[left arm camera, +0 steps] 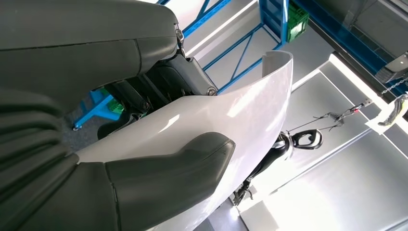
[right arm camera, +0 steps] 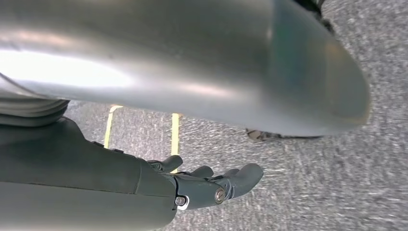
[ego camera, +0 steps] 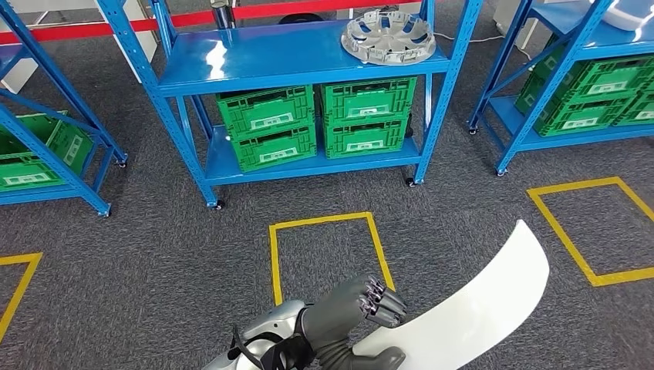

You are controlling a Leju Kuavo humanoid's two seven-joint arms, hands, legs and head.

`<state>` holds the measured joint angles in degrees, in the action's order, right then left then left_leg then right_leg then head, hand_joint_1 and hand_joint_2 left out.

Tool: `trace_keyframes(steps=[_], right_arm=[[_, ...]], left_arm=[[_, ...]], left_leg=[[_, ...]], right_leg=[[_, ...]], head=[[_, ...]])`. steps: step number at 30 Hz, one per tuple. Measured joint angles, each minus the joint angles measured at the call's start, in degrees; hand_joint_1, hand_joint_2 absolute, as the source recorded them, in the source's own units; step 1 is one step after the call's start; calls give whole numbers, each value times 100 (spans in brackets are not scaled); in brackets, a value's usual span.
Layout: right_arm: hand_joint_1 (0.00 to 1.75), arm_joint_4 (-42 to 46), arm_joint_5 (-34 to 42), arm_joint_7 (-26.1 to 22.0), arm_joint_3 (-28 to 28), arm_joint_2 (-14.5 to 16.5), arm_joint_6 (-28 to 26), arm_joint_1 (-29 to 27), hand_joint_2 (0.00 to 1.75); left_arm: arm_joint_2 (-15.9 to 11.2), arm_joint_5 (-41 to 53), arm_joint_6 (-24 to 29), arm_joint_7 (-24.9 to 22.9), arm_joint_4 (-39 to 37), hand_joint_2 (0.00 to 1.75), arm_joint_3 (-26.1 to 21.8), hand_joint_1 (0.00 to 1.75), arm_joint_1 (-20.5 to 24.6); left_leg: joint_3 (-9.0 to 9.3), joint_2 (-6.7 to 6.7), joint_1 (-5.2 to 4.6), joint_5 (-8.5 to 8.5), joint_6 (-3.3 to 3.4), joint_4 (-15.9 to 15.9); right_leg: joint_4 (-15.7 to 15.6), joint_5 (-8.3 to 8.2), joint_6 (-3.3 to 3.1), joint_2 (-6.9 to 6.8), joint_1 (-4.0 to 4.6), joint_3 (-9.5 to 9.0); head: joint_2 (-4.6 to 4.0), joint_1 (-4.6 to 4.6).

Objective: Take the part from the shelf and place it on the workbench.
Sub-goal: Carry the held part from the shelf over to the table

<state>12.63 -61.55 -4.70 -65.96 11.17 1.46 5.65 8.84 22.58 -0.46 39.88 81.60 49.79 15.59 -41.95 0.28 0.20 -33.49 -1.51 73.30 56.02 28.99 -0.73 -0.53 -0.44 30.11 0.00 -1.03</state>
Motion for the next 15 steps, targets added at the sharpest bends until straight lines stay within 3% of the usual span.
trace_keyframes(steps=[1,2,4,6,7,11,15], right_arm=[[0,0,2,0,0,0,0,-4,0],[0,0,6,0,1,0,0,-7,0],[0,0,11,-1,1,0,0,-7,0],[0,0,7,0,1,0,0,-4,0],[0,0,3,0,1,0,0,-3,0],[0,0,1,0,0,0,4,-2,0],[0,0,13,-3,0,0,9,-2,0]], left_arm=[[-6,1,-1,1,-2,175,0,175,-3],[-10,1,-1,1,-2,175,0,175,-4],[-10,2,-2,1,1,175,0,175,-1],[-9,3,-2,2,4,175,0,175,1],[-8,4,-2,4,5,175,0,175,2],[-3,4,-2,9,5,175,1,175,2],[-3,9,-4,3,4,175,1,175,3]], left_leg=[[49,0,4,11,-9,87],[222,1,9,112,-9,-73],[810,1,11,330,23,-893],[1191,-4,-7,408,92,-1489],[1231,-7,-15,394,128,-1582],[1177,-11,-31,429,186,-1607],[1140,-8,-51,442,233,-1578]], right_leg=[[10,-31,10,-2,0,49],[24,-54,22,-3,-1,89],[60,-80,51,-2,1,141],[92,-102,97,-1,8,171],[101,-112,124,-1,15,185],[96,-150,95,6,27,218],[80,-193,166,6,11,234]], head=[[0,-2],[0,-3],[0,-8],[0,-14],[0,-17],[0,-11],[0,-8]])
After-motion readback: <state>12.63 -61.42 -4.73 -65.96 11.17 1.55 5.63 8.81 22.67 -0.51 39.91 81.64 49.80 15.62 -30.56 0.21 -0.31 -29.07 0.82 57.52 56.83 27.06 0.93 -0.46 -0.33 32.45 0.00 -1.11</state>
